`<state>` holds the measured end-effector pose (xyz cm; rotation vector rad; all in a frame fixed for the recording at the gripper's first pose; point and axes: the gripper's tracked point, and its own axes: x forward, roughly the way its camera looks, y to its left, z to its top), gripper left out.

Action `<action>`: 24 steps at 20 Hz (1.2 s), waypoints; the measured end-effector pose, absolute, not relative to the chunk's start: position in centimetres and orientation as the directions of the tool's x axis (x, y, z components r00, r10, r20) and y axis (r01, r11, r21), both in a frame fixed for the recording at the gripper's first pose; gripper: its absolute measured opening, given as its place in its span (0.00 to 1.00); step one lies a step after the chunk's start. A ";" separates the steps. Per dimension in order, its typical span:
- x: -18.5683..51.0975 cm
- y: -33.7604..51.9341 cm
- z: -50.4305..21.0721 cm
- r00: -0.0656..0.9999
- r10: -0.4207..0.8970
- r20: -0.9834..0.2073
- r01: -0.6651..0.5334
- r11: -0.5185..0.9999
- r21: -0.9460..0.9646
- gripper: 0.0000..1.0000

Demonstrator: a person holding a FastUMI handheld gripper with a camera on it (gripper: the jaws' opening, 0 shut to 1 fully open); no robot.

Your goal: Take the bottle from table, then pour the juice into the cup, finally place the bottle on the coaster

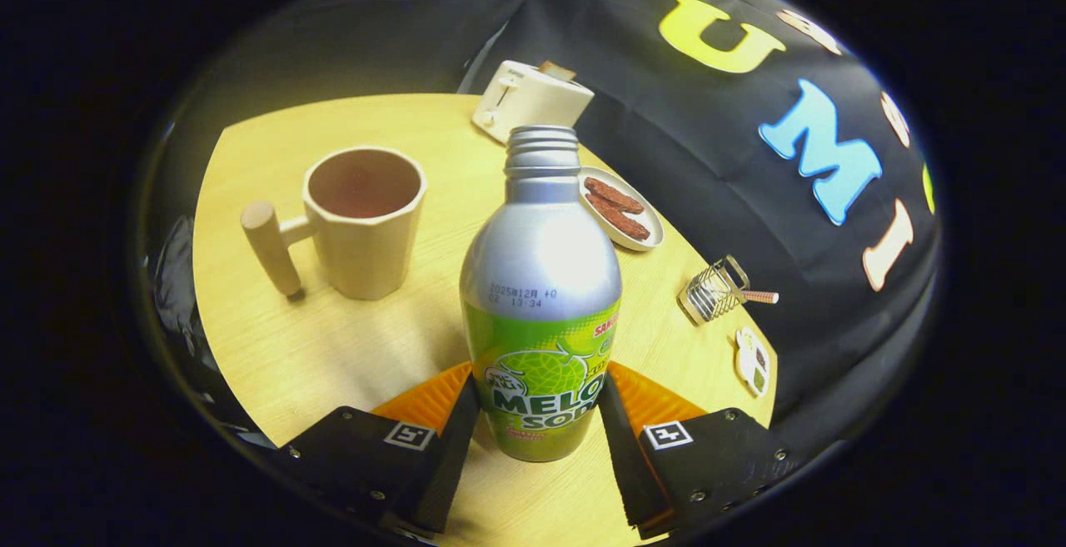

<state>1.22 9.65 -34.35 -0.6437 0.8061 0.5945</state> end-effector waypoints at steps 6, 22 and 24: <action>4.2 11.3 -34.2 0.584 0.342 -0.736 -0.626 0.767 -0.140 0.76; 13.5 15.5 -36.0 0.698 0.430 -0.572 -0.494 0.868 0.050 0.77; 14.4 15.6 -36.5 0.711 0.417 -0.566 -0.479 0.877 0.045 0.77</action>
